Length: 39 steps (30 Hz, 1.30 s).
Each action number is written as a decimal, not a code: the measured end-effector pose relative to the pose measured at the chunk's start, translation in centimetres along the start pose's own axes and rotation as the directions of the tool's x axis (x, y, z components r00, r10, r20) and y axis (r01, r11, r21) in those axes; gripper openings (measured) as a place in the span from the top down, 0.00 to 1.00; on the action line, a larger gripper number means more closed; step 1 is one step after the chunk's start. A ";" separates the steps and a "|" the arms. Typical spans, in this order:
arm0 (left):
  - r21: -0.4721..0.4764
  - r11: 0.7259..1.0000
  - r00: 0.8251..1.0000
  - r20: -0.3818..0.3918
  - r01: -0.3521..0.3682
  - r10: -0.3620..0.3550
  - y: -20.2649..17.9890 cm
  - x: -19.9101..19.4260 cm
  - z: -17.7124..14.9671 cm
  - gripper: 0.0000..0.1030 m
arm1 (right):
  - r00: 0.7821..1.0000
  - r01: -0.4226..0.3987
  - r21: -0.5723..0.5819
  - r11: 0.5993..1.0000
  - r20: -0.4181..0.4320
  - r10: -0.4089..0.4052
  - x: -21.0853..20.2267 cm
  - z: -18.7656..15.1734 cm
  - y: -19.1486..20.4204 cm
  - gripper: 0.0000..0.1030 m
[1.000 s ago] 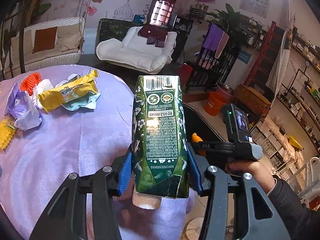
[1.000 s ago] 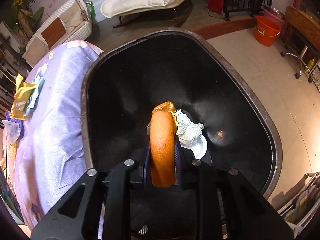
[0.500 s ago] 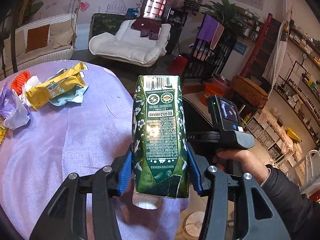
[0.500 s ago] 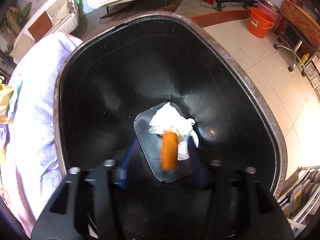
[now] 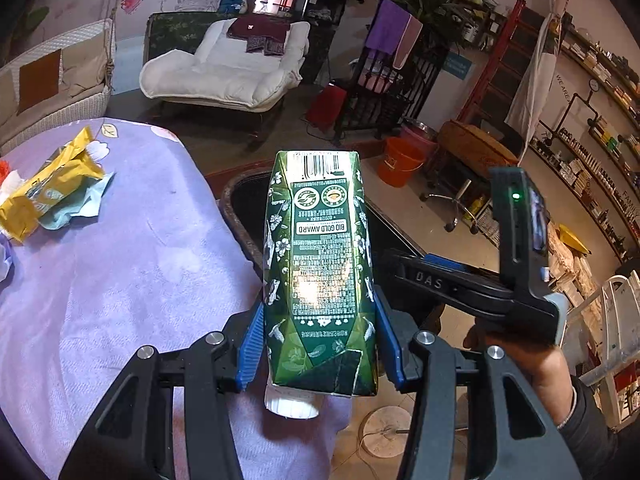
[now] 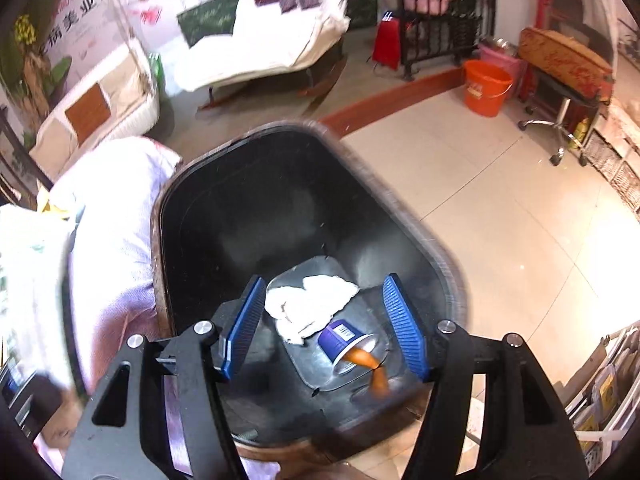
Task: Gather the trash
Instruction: 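Lower the green juice carton into the bin and open the left gripper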
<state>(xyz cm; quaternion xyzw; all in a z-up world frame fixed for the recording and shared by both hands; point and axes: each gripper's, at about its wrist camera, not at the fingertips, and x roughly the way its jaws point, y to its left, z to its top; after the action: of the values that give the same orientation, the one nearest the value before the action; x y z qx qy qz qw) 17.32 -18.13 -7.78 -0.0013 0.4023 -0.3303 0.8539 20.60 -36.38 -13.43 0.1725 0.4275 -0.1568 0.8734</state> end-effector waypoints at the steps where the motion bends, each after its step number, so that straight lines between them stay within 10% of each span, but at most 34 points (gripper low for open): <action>1: 0.003 1.000 1.000 -0.010 0.005 -0.005 -0.3 0.6 0.2 0.52 | 1.000 0.007 0.005 1.000 0.017 -0.007 -0.6 -0.1 -0.3 0.39; 39: 0.006 0.999 0.954 -0.298 -0.039 0.039 -2.3 13.8 2.6 0.48 | 0.988 0.053 0.159 0.986 0.136 -0.075 -5.8 -0.5 -6.6 0.32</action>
<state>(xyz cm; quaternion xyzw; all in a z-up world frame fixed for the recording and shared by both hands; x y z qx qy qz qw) 24.16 -28.36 -14.84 0.0563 0.5262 -0.3098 0.7899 14.08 -41.29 -10.12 0.2144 0.3563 -0.2297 0.8800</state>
